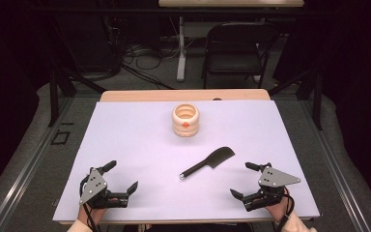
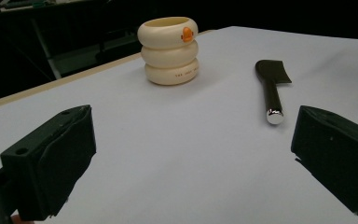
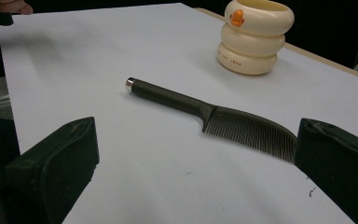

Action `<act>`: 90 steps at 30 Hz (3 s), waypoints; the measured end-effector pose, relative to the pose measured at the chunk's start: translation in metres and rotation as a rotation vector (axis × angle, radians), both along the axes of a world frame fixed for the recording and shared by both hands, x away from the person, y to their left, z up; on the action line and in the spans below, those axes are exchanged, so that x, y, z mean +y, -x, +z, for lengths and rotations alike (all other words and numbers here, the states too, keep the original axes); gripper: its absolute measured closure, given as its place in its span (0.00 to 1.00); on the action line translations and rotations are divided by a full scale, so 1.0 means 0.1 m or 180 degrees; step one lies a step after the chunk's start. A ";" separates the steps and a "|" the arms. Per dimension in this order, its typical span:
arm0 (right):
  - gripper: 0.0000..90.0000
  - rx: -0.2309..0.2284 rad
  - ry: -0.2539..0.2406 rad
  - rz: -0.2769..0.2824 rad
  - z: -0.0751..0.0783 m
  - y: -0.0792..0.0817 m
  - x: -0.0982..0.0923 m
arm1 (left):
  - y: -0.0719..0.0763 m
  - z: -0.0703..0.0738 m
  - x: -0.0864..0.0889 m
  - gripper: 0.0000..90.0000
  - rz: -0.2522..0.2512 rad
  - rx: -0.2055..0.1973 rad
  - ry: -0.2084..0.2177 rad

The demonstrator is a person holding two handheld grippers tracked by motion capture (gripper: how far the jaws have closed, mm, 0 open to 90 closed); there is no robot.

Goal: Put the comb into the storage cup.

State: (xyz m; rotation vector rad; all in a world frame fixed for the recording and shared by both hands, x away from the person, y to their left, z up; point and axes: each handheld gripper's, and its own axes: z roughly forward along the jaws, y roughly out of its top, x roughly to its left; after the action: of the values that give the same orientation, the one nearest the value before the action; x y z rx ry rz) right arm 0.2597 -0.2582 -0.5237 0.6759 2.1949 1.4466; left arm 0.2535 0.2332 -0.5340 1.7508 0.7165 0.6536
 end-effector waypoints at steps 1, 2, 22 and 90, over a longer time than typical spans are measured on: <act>0.00 0.0002 -0.0005 -0.0006 0.00 0.00 0.00 | 0.00 0.00 0.00 0.00 -0.0006 0.0003 0.0000; 0.00 0.0002 -0.0010 -0.0006 0.00 -0.01 0.00 | 0.00 0.00 0.01 0.00 0.0004 -0.0001 -0.0006; 0.00 0.0115 0.0073 0.0035 -0.02 -0.06 0.15 | -0.01 0.00 0.04 0.00 0.0021 0.0005 0.0019; 0.00 0.0583 0.0281 0.0347 -0.07 -0.69 1.15 | -0.04 -0.01 0.06 0.00 0.0042 -0.0002 -0.0019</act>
State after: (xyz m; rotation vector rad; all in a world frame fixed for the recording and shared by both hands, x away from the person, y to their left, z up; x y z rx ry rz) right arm 0.3285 -0.1436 -0.5309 0.6924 2.4551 1.3782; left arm 0.2575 0.2389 -0.5347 1.7528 0.7268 0.6658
